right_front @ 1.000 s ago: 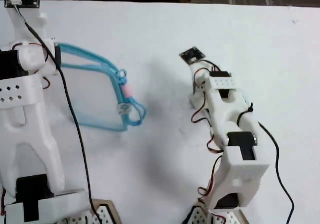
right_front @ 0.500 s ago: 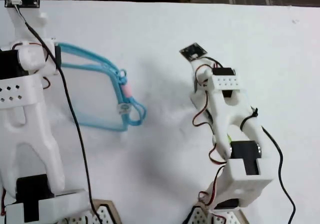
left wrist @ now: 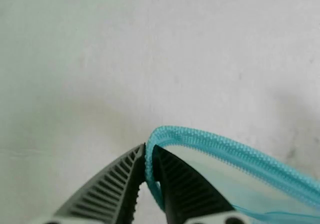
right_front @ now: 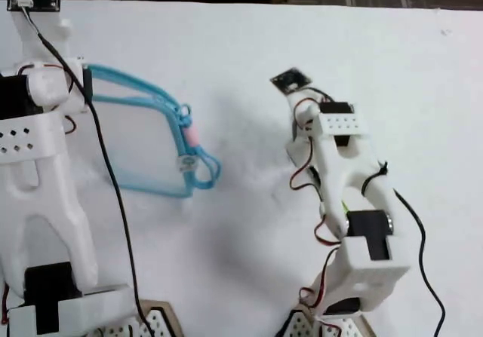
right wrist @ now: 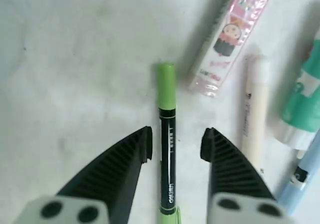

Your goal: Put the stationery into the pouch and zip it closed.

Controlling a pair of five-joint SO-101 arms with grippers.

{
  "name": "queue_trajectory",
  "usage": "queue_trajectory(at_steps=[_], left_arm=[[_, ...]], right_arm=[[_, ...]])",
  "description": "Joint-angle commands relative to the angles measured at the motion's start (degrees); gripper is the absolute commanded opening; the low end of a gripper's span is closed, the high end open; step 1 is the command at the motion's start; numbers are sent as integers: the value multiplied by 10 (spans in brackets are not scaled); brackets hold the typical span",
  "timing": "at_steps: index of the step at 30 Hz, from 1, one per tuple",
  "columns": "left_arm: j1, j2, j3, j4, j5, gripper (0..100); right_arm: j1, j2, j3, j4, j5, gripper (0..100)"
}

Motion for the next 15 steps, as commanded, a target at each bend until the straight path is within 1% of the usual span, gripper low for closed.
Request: queue_trajectory(at_steps=[1, 5, 11, 13, 15], left_arm=[[2, 62, 12, 28, 4, 22], [0, 62, 12, 28, 4, 22], [0, 62, 12, 28, 4, 22], [2, 62, 12, 28, 4, 22], [2, 62, 12, 28, 4, 22]], right_arm=[[-26, 14, -7, -2, 7, 155], [-36, 48, -10, -15, 7, 155], [-18, 67, -10, -35, 7, 145], [-13, 61, -10, -35, 7, 91], [-10, 49, -10, -36, 7, 7]])
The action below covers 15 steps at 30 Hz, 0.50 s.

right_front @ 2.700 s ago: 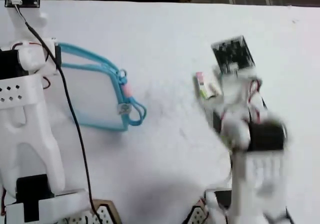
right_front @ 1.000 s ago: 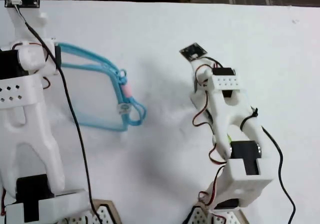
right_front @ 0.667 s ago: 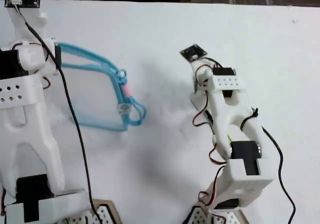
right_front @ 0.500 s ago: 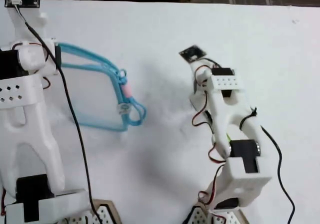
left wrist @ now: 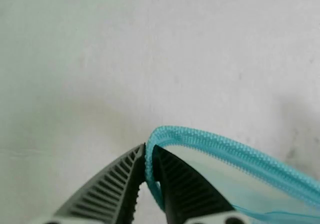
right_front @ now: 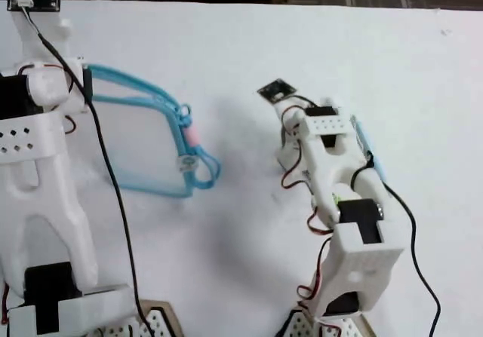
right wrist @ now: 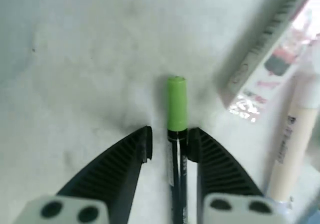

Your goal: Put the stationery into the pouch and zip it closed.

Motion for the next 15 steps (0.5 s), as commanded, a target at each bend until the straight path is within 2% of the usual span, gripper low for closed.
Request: queue_trajectory(at_steps=[1, 6, 12, 15], left_arm=[[2, 62, 12, 28, 4, 22], [2, 62, 12, 28, 4, 22], [0, 62, 12, 28, 4, 22], [1, 62, 12, 28, 4, 22]], right_arm=[[5, -22, -8, -5, 6, 20], [0, -112, -7, 9, 2, 19], [-26, -315, -8, 108, 0, 17], [-51, -430, -9, 120, -57, 17]])
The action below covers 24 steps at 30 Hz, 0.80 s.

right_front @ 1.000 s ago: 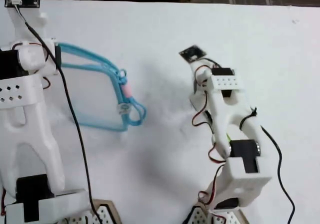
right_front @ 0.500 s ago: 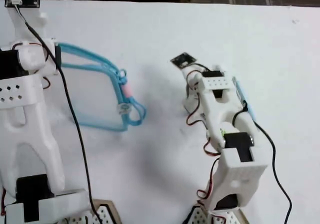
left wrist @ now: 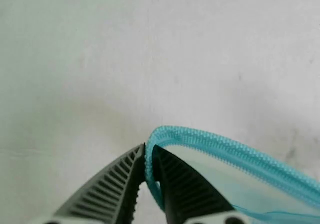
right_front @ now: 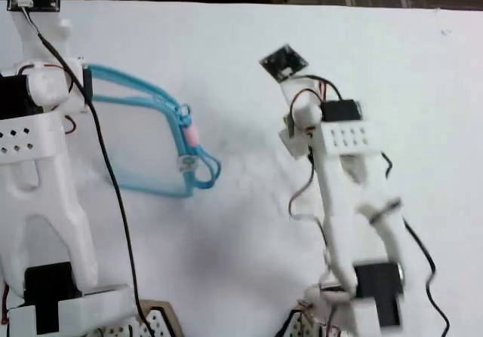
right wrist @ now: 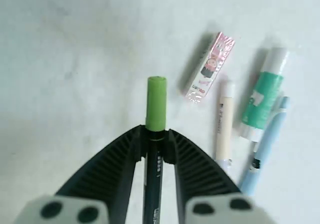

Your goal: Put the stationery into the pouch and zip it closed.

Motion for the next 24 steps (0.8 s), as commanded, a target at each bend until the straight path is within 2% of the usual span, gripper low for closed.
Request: queue_trajectory(at_steps=[1, 4, 7, 11, 16, 24], left_arm=[[1, 62, 12, 28, 4, 22], [1, 62, 12, 28, 4, 22], [2, 62, 12, 28, 4, 22], [0, 62, 12, 28, 4, 22], [-1, 62, 12, 29, 4, 22], [3, 62, 12, 34, 4, 22]], right_arm=[[-38, -160, -15, 14, -73, 17], [-115, -253, -62, 1, -176, 17], [-184, -313, -134, -75, -300, 17], [-214, -322, -221, -198, -421, 17], [-216, -284, -233, -334, -481, 17], [-303, -160, -235, -401, -515, 17]])
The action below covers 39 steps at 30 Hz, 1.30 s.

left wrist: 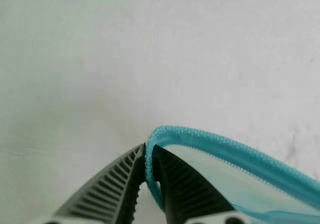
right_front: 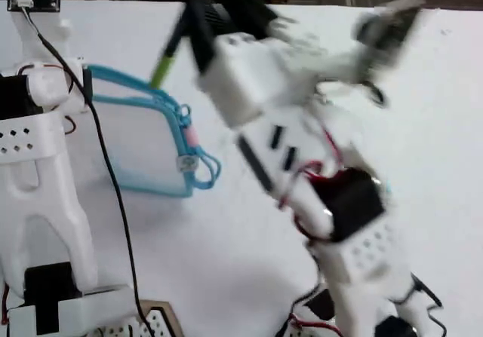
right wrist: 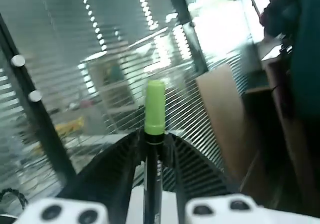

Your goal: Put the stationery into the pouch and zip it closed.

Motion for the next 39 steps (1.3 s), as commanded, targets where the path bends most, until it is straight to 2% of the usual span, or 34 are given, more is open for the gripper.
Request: queue_trajectory(at_steps=[1, 9, 16, 26, 30, 32, 37, 39], left_arm=[[2, 62, 12, 33, 4, 22], [2, 62, 12, 33, 4, 22], [1, 62, 12, 33, 4, 22], [0, 62, 12, 33, 4, 22], [-1, 62, 12, 33, 4, 22], [-1, 62, 12, 32, 4, 22], [1, 62, 12, 31, 4, 22], [2, 62, 12, 31, 4, 22]], right_arm=[[-29, 37, -17, -29, -6, 17], [-10, 144, -16, -63, -2, 17], [-20, 202, -14, -80, 73, 17], [-42, 194, 59, -68, 172, 17], [-84, 139, 110, -25, 200, 20], [-102, 109, 132, -8, 201, 62], [-103, 58, 156, 18, 203, 289], [-97, 46, 152, 30, 203, 334]])
